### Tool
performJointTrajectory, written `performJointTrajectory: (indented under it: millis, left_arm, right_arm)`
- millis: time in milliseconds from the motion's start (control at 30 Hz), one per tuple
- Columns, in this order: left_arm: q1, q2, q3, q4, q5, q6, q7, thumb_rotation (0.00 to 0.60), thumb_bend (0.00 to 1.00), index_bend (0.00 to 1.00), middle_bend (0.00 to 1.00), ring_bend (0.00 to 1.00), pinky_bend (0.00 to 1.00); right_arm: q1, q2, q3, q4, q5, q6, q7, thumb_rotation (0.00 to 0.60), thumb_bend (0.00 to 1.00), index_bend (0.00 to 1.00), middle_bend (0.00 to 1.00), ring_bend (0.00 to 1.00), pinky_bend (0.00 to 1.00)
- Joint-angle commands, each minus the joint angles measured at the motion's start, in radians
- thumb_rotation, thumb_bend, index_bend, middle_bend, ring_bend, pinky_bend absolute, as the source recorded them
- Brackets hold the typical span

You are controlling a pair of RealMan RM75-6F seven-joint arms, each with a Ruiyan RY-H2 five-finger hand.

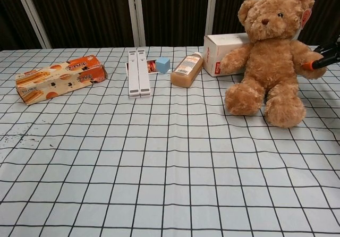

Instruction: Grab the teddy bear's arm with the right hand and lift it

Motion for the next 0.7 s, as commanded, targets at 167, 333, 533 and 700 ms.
performJointTrajectory:
  millis: [167, 333, 533, 700]
  left_arm:
    - [-0.001, 0.000, 0.000, 0.001, -0.002, -0.001, 0.001, 0.600, 0.24, 0.20, 0.00, 0.00, 0.03]
    - [-0.002, -0.001, 0.001, 0.000, -0.003, -0.002, 0.004, 0.600, 0.24, 0.20, 0.00, 0.00, 0.03]
    - [-0.001, 0.000, 0.002, -0.001, -0.001, 0.001, 0.002, 0.600, 0.24, 0.20, 0.00, 0.00, 0.03]
    - [-0.003, -0.003, 0.004, -0.001, -0.001, 0.000, 0.007, 0.600, 0.24, 0.20, 0.00, 0.00, 0.03]
  right_arm:
    - [0.015, -0.003, 0.008, 0.006, -0.051, 0.013, 0.002, 0.600, 0.41, 0.59, 0.53, 0.42, 0.00]
    - [0.008, -0.001, 0.001, -0.002, -0.062, 0.027, -0.011, 0.600, 0.41, 0.59, 0.53, 0.42, 0.00]
    - [0.004, -0.029, -0.004, 0.071, -0.034, -0.025, 0.003, 0.600, 0.41, 0.59, 0.53, 0.42, 0.00]
    - [0.010, -0.032, -0.001, 0.089, -0.062, -0.012, -0.002, 0.600, 0.41, 0.59, 0.53, 0.42, 0.00]
